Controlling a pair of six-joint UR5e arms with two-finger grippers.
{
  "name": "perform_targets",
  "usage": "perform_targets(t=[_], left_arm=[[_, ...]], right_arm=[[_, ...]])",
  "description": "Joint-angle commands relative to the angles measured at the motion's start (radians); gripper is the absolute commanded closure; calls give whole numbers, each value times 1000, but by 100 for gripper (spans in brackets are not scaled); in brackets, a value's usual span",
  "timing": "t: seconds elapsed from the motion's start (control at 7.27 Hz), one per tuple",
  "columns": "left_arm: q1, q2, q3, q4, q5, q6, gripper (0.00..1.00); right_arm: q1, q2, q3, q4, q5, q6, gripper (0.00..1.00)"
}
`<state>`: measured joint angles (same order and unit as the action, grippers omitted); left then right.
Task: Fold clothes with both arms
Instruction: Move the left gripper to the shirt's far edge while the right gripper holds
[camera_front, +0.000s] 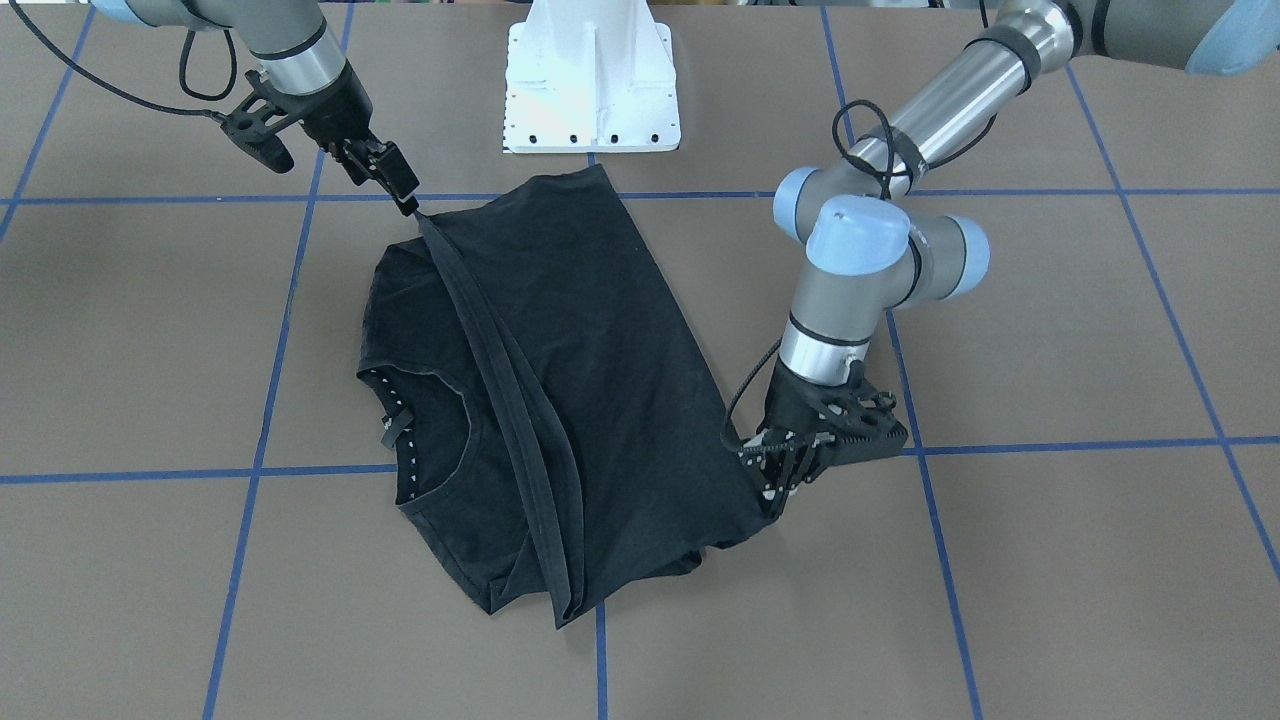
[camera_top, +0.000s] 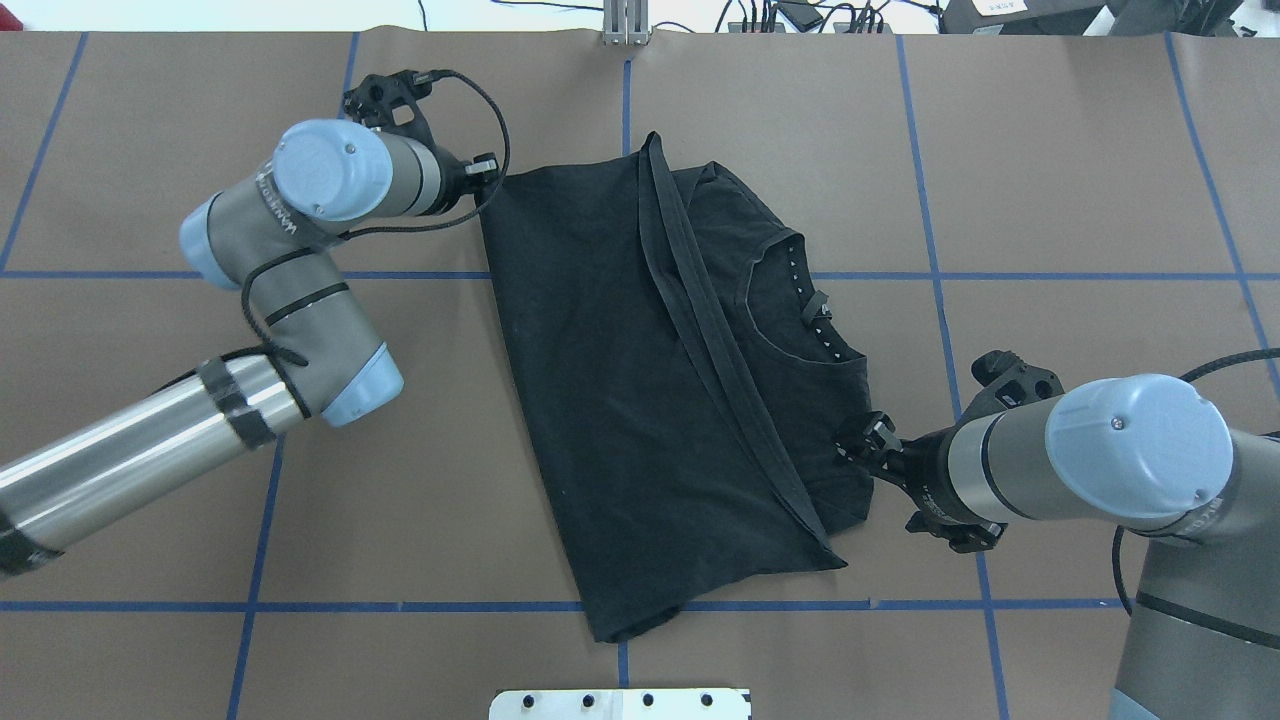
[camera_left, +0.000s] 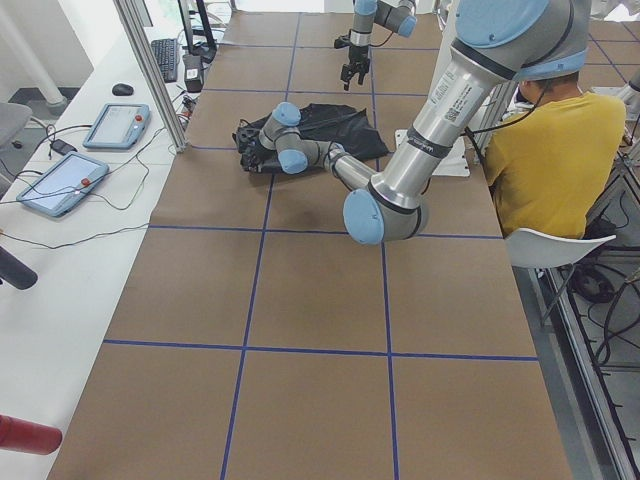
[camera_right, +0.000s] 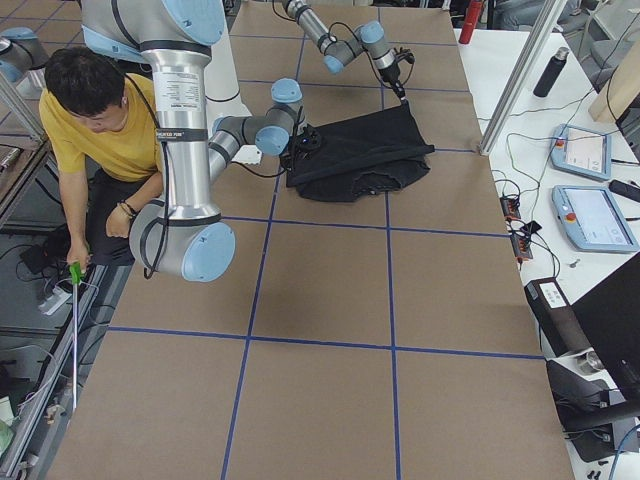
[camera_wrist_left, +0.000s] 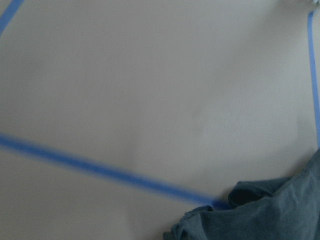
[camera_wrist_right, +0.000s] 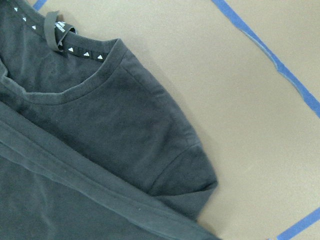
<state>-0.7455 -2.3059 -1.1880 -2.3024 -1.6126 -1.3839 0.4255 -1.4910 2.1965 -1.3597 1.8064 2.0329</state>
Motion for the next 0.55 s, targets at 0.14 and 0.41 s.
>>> perform_targets(t=[0.14,0.41], left_arm=[[-43,-243,426,-253,2,43,100],[-43,-303,540,-336,0,81,83]], right_arm=[[12,40,-7,1,-12,6,0],[7,86,-12,1,-59,9,0]])
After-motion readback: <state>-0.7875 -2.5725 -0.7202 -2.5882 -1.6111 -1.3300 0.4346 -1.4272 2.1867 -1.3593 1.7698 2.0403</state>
